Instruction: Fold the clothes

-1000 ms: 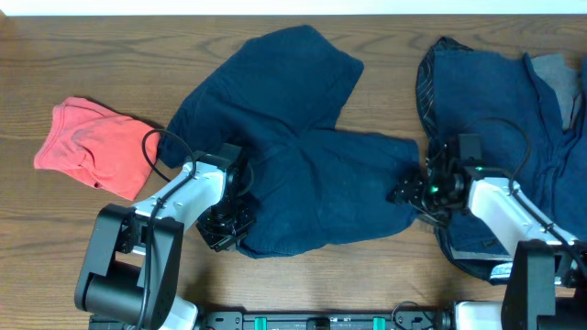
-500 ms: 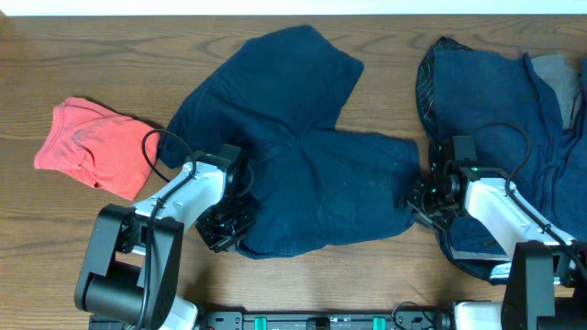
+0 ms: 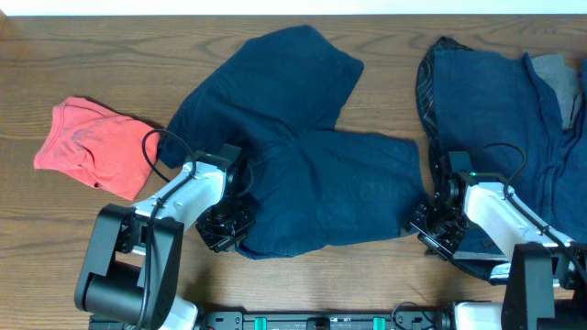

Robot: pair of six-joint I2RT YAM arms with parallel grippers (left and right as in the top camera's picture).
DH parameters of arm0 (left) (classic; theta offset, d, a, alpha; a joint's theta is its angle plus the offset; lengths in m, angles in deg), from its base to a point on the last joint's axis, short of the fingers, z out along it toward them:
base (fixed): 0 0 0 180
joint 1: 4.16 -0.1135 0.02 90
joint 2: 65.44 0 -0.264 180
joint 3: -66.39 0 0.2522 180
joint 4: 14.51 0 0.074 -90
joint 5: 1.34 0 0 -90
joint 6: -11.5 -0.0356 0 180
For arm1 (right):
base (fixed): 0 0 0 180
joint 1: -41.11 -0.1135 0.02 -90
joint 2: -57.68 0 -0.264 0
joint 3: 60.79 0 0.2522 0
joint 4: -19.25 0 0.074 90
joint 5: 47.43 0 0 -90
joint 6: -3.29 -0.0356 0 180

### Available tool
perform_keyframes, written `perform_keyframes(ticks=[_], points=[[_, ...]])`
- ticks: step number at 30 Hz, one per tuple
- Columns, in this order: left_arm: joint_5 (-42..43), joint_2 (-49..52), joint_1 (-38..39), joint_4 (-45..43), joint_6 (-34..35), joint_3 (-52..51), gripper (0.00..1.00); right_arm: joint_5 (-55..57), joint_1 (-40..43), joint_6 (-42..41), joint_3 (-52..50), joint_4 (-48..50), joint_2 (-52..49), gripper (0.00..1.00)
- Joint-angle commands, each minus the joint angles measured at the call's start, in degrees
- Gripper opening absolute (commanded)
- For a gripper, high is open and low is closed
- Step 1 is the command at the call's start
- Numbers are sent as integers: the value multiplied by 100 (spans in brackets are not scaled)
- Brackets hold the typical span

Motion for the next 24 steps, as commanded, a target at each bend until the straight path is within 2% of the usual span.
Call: perform_keyframes(ticks=[1,9,13,14,16,17,19,22,24], points=[[-114,17,9,20,-39,-28,6,721,-68,-42,-212,713,-175,63],[-114,17,9,0,-37,-28,6,656,-225,-155,-221,1185,-177,60],[-114,17,9,7,-39,-28,6,662,-271,-173,-251,1139,-177,55],[-114,17,9,9,-39,-28,6,662,-273,-173,-275,1141,-175,52],[-114,17,9,7,-39,-28,6,728,-273,-232,-334,1147,-177,40],[-111,17,9,4,-39,-28,6,802,-273,-284,-376,1147,-177,29],[-114,17,9,4,-39,-28,6,874,-271,-302,-448,1196,-177,14],[-114,17,9,9,-66,-28,6,920,-271,-299,-525,1314,-175,2],[-111,17,9,31,-63,-28,6,920,-271,-264,-525,1410,-175,1]])
